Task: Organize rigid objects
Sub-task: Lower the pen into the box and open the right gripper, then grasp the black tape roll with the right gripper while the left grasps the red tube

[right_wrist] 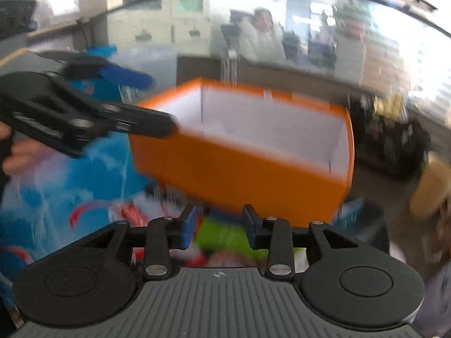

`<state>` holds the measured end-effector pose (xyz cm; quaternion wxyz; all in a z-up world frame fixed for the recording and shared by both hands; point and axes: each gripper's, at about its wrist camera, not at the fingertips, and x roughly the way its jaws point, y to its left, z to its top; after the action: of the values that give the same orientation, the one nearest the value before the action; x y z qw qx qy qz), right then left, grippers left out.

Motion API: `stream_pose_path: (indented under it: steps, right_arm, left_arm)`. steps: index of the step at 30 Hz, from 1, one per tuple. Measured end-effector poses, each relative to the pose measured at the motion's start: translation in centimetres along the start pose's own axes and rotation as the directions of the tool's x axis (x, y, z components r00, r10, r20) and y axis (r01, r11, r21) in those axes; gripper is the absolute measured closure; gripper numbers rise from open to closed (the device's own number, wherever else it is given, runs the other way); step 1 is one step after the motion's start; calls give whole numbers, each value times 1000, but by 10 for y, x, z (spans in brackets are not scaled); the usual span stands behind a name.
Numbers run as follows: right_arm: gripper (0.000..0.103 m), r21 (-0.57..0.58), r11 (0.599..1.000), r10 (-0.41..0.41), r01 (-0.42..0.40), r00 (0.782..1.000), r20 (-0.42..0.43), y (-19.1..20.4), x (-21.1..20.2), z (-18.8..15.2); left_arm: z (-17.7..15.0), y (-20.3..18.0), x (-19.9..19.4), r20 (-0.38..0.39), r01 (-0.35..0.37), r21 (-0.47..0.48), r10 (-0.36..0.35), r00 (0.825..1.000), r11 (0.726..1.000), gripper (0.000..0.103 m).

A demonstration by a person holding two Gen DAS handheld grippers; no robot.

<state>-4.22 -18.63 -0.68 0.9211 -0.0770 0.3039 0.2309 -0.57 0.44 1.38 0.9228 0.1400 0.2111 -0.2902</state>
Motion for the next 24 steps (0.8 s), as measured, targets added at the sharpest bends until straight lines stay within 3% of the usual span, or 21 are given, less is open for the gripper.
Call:
stream_pose_path:
  steps: [2, 6, 17, 24]
  right_arm:
    - [65, 24, 1000, -9, 9, 1000, -19, -2, 5, -11]
    - [53, 51, 999, -19, 20, 1000, -18, -5, 12, -19]
    - [47, 100, 995, 27, -27, 1000, 5, -19, 19, -35]
    - [45, 109, 993, 47, -49, 999, 16, -19, 18, -36]
  left_arm:
    - [-15, 1, 5, -47, 6, -24, -7, 999, 1000, 5]
    - [-31, 2, 12, -105, 18, -36, -22, 994, 999, 5]
    - [-49, -4, 28, -133, 151, -2, -150, 980, 989, 5]
    - [-54, -2, 32, -148, 176, -11, -176, 973, 984, 5]
